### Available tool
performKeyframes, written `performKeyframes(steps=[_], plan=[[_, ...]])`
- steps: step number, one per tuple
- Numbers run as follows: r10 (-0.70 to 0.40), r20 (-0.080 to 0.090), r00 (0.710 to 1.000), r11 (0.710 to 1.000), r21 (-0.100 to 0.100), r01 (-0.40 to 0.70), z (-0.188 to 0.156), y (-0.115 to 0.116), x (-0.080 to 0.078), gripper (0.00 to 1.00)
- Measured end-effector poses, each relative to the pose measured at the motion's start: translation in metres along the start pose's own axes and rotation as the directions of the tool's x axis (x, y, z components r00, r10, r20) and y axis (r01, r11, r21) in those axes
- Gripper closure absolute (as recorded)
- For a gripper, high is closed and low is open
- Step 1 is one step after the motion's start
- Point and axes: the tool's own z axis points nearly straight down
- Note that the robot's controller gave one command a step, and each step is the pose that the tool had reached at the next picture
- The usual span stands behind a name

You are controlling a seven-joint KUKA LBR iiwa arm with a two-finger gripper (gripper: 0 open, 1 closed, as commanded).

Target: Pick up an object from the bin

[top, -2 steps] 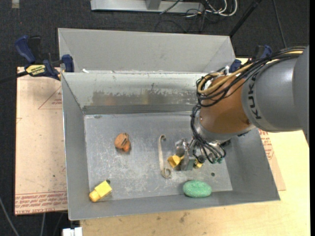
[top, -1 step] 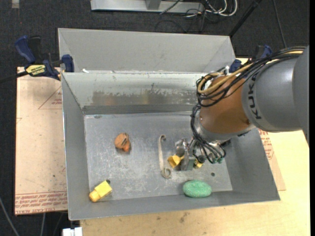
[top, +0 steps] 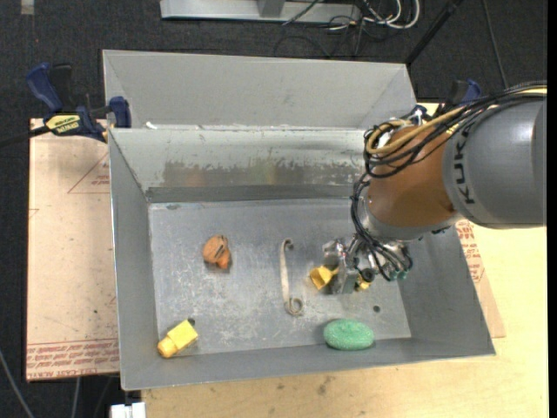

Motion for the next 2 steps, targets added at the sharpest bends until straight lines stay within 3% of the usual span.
performKeyframes(steps=[1, 2], plan=[[0.005, 0.0, 1.0, 1.0, 0.001, -0.005, 0.0, -0.018, 0.024, 1.0], [-0.041, 0.004, 0.999, 0.999, 0.001, 0.041, -0.158, 0.031, -0.028, 1.0]])
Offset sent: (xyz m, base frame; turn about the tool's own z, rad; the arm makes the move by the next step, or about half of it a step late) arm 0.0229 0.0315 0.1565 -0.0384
